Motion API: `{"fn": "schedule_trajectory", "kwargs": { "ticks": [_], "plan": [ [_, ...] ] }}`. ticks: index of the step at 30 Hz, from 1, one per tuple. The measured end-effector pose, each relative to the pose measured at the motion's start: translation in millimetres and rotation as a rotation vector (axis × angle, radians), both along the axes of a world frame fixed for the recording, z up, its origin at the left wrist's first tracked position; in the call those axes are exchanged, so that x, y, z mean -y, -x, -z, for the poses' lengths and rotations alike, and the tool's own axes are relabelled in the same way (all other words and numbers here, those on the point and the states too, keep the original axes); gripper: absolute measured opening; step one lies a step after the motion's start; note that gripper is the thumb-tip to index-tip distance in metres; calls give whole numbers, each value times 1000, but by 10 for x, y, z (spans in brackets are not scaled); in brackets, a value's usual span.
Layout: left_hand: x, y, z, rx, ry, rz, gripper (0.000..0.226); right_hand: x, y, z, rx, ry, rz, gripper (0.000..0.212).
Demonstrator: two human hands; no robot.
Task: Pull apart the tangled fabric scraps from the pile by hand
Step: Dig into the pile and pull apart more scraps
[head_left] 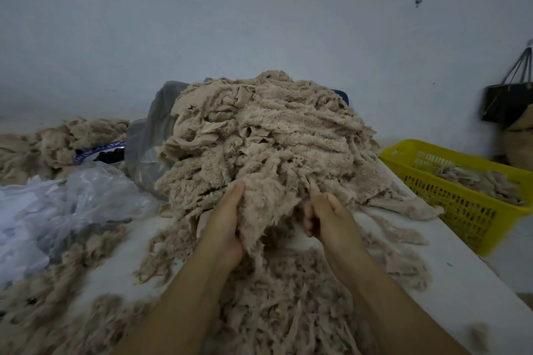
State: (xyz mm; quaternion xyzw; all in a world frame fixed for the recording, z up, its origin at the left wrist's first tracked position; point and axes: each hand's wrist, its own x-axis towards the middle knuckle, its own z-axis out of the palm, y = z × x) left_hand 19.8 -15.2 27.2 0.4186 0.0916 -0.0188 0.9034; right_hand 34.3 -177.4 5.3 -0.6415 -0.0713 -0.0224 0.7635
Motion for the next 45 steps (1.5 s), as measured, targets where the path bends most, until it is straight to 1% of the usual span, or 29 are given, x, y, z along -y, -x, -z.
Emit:
{"fn": "schedule_trajectory", "kwargs": {
  "ticks": [3,4,6,8,10,12,13,14,16,17,18,21,24,26,27,30,31,32,33,35,36,38,39,40,41,42,43,44,45],
  "plan": [
    [57,46,47,48,-126,171,37,-47,-13,56,-140,-31,-154,61],
    [101,70,59,70,-194,233,37,-80,11,68,-171,-22,-198,64],
    [176,120,71,105,-390,320,29,-106,41,65,-266,-78,-251,65],
    [219,168,87,155,-651,435,22,-59,31,32,-348,-128,-281,56],
    [236,207,107,207,-849,615,31,-5,11,-1,-362,-118,-237,38],
    [244,235,99,236,-928,718,32,17,-28,-2,-329,-110,-120,25],
    [245,233,94,240,-949,698,33,7,-39,2,-305,-94,-73,24],
    [244,207,93,221,-958,620,39,-6,-33,17,-257,-26,-21,27],
    [257,117,71,158,-891,366,43,-36,9,26,-70,225,61,33],
    [270,44,62,120,-827,256,39,-53,28,36,37,327,78,35],
    [294,-25,38,70,-751,194,34,-74,49,31,118,382,58,36],
    [356,-228,-72,-111,-472,205,18,-165,84,49,234,453,-93,44],
    [275,-521,-239,-212,-21,154,36,-187,136,48,288,500,-159,46],
    [121,-735,-309,-216,176,60,45,-107,140,-6,204,423,-133,41],
    [19,-810,-312,-215,246,18,47,-53,136,-53,128,345,-103,40],
    [-318,-913,-188,-225,446,-114,52,62,105,-139,-94,61,-77,24],
    [-418,-905,-121,-224,489,-144,52,94,90,-171,-183,-21,-50,20],
    [-510,-892,-31,-223,504,-171,51,125,82,-214,-255,-120,-35,23],
    [-603,-868,60,-225,495,-217,49,189,65,-243,-265,-216,-30,26],
    [-792,-801,214,-249,409,-320,46,388,-16,-271,-152,-385,-2,27],
    [-846,-756,265,-252,352,-342,45,495,-45,-294,-111,-466,49,28],
    [-801,-660,250,-213,223,-301,39,569,-83,-280,-162,-567,98,37],
    [-708,-618,214,-180,118,-245,32,523,-89,-248,-198,-536,95,37],
    [-584,-568,159,-161,-25,-178,24,451,-104,-194,-218,-476,74,35],
    [-446,-510,108,-163,-241,-127,31,373,-114,-141,-216,-406,58,33],
    [-324,-465,91,-171,-481,-106,47,287,-94,-137,-191,-343,37,32],
    [-229,-412,95,-159,-710,-134,54,227,-68,-144,-167,-302,15,35],
    [-159,-351,108,-107,-915,-191,54,181,-41,-169,-154,-292,-4,44],
    [-105,-291,121,-4,-1121,-253,47,161,-22,-190,-153,-295,-13,56]
  ]
}}
